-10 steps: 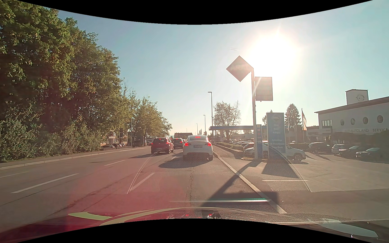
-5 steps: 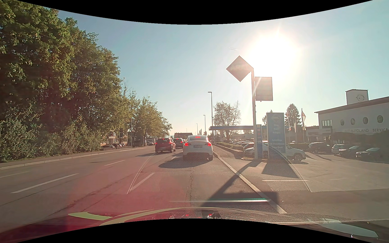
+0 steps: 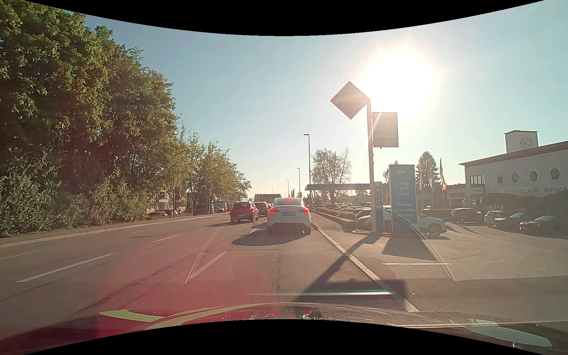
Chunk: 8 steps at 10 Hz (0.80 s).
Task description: Follow the waypoints while adhering to traffic rules and regulations
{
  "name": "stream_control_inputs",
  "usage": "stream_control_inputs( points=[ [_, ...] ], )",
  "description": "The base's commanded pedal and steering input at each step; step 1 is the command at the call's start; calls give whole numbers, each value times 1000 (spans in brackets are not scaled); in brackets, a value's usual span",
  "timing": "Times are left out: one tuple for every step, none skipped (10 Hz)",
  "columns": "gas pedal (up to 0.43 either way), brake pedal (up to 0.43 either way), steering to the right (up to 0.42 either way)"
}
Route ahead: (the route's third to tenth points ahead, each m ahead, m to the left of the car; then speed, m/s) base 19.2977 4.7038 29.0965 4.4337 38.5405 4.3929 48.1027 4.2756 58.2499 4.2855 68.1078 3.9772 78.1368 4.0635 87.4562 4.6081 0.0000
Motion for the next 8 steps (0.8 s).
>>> stream_control_inputs(
  points=[
    [0,268,-1],
    [0,268,-1],
    [0,268,-1],
    [0,268,-1],
    [0,268,-1],
    [0,268,-1],
    [0,268,-1],
    [0,268,-1]
  ],
)
